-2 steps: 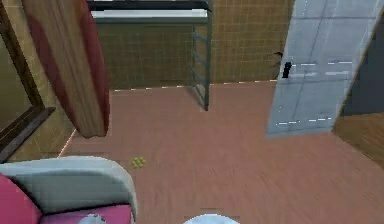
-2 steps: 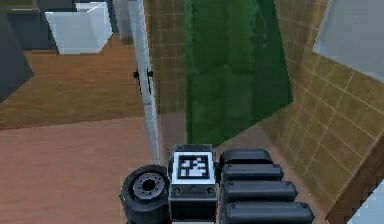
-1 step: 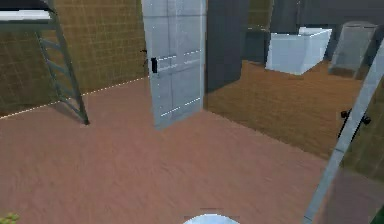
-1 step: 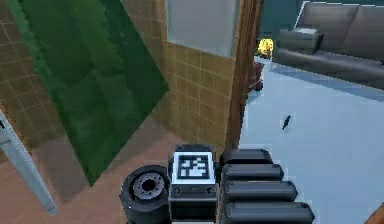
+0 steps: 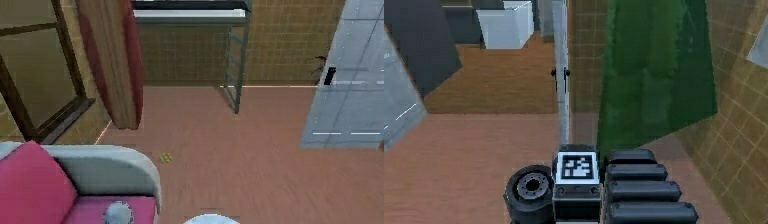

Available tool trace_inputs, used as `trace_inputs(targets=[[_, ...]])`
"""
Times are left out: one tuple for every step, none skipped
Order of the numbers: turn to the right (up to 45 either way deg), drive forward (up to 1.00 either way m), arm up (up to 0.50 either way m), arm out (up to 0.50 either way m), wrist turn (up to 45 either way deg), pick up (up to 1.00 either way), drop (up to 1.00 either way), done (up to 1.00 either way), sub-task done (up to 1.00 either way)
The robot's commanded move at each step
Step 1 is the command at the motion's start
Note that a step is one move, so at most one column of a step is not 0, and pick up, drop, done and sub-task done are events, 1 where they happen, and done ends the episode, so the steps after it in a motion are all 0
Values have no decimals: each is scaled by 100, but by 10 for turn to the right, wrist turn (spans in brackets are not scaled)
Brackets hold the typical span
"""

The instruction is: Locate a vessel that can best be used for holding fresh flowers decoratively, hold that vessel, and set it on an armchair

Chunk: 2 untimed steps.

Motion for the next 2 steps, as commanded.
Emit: trace_inputs(targets=[[-450, 0, 0, 0, 0, 0, 0, 0, 0], [-450, 0, 0, 0, 0, 0, 0, 0, 0]])
